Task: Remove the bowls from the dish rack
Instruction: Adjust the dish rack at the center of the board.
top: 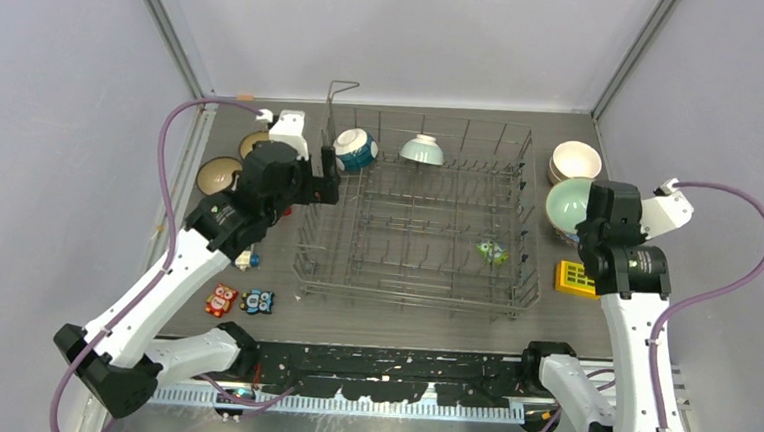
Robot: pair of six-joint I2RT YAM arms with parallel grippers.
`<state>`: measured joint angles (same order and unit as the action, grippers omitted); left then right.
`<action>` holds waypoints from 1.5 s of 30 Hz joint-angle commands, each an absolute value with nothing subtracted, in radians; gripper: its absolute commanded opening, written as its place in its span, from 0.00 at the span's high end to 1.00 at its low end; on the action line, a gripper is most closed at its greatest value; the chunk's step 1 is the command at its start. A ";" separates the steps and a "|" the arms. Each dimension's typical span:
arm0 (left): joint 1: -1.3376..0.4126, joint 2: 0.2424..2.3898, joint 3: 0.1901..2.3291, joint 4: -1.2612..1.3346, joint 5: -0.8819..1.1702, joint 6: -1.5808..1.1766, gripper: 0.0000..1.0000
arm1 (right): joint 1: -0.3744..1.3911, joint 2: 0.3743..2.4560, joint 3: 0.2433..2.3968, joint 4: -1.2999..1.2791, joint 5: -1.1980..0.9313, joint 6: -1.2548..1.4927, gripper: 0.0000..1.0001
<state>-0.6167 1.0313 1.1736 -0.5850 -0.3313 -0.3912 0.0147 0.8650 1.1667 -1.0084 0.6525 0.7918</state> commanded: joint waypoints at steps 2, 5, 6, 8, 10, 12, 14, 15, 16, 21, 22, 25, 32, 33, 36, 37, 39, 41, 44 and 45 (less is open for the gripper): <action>-0.588 1.102 1.272 -0.607 -0.346 -0.350 0.00 | -0.013 0.754 1.086 -0.877 0.562 0.880 0.99; -0.554 1.159 1.306 -0.623 -0.344 -0.343 0.00 | -0.001 0.725 1.082 -0.882 0.578 0.868 0.99; -0.542 1.184 1.320 -0.634 -0.336 -0.343 0.00 | 0.000 0.720 1.084 -0.880 0.574 0.864 0.99; -0.521 1.227 1.346 -0.656 -0.318 -0.341 0.02 | 0.029 0.717 1.093 -0.881 0.571 0.857 0.99; -0.509 1.253 1.354 -0.656 -0.306 -0.341 0.07 | 0.050 0.712 1.102 -0.872 0.574 0.835 0.99; -0.499 1.271 1.350 -0.639 -0.297 -0.341 0.12 | 0.072 0.707 1.102 -0.862 0.584 0.816 0.99; -0.496 1.289 1.353 -0.634 -0.295 -0.337 0.16 | 0.095 0.702 1.097 -0.852 0.586 0.799 0.99; -0.497 1.299 1.356 -0.633 -0.291 -0.334 0.17 | 0.102 0.700 1.091 -0.846 0.583 0.795 0.99; -0.497 1.310 1.358 -0.632 -0.290 -0.333 0.17 | 0.110 0.695 1.086 -0.839 0.580 0.792 0.99; -0.497 1.360 1.362 -0.637 -0.287 -0.328 0.21 | 0.133 0.683 1.073 -0.815 0.510 0.805 0.99; -0.496 1.366 1.362 -0.634 -0.287 -0.324 0.23 | 0.137 0.684 1.073 -0.810 0.500 0.805 0.99; -0.496 1.394 1.366 -0.631 -0.288 -0.311 0.31 | 0.148 0.692 1.082 -0.804 0.474 0.804 0.99; -0.491 1.443 1.378 -0.640 -0.323 -0.298 0.47 | 0.165 0.706 1.098 -0.786 0.430 0.802 0.99; -0.487 1.446 1.378 -0.640 -0.326 -0.299 0.51 | 0.166 0.706 1.098 -0.782 0.426 0.801 0.99; -0.477 1.451 1.378 -0.632 -0.330 -0.313 0.64 | 0.169 0.708 1.096 -0.779 0.420 0.796 0.99; -0.474 1.452 1.378 -0.628 -0.333 -0.320 0.67 | 0.170 0.709 1.097 -0.779 0.420 0.794 0.99; -0.469 1.453 1.379 -0.619 -0.340 -0.333 0.69 | 0.169 0.709 1.097 -0.776 0.419 0.791 0.99; -0.465 1.457 1.385 -0.615 -0.353 -0.343 0.74 | 0.172 0.712 1.098 -0.775 0.426 0.787 0.99; -0.456 1.463 1.396 -0.613 -0.365 -0.366 0.84 | 0.177 0.716 1.101 -0.771 0.433 0.779 0.99; -0.454 1.466 1.401 -0.611 -0.366 -0.377 0.87 | 0.179 0.719 1.103 -0.770 0.433 0.777 0.99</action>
<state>-0.4774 1.4582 1.3430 -0.6563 -0.3397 -0.3492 0.1688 0.7204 1.0519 -0.8890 0.4206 0.7773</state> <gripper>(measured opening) 0.406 0.072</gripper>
